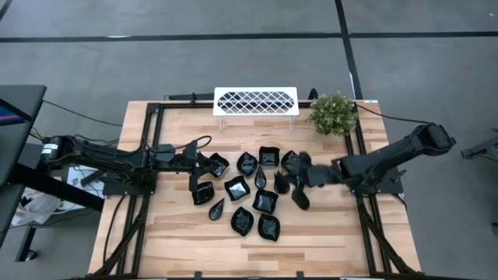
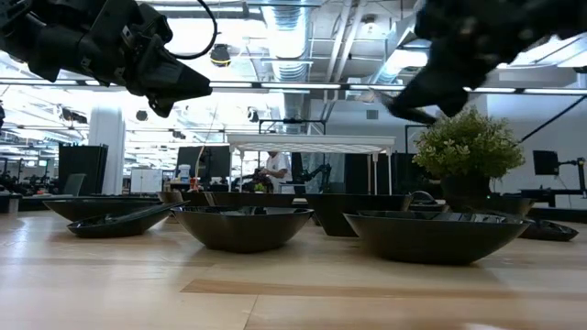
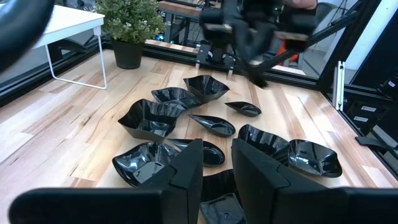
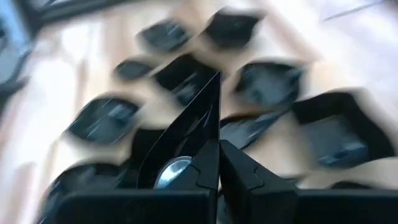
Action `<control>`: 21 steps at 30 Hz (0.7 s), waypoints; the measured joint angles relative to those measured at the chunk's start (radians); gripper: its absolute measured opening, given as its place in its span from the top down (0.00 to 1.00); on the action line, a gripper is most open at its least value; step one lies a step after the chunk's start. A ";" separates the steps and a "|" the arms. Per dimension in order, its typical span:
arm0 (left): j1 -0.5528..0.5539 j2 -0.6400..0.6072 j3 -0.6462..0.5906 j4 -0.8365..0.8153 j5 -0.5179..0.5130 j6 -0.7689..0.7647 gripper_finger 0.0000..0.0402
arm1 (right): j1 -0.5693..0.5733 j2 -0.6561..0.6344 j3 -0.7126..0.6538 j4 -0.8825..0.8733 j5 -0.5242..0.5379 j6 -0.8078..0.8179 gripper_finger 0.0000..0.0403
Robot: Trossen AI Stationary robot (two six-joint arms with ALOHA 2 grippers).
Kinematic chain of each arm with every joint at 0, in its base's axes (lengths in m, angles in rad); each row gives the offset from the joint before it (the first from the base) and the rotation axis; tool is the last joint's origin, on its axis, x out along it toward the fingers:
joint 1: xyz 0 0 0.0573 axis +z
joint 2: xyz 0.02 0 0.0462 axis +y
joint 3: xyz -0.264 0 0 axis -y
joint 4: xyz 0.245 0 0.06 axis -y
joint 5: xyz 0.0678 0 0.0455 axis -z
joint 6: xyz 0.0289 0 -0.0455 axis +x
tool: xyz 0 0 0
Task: Pick & Place Mini shaped plates
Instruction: Put the drop shaped plate on the shelf
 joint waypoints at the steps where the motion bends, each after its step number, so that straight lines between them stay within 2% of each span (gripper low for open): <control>1: 0.000 0.000 0.000 0.000 0.000 0.000 0.78 | -0.026 -0.009 0.000 0.010 0.015 -0.018 1.00; 7: 0.000 0.000 0.000 0.000 0.000 0.000 0.78 | -0.171 -0.028 0.003 0.131 0.039 -0.118 1.00; 21: 0.000 0.000 0.000 0.000 0.000 0.000 0.78 | -0.451 -0.001 0.190 0.097 0.037 -0.308 1.00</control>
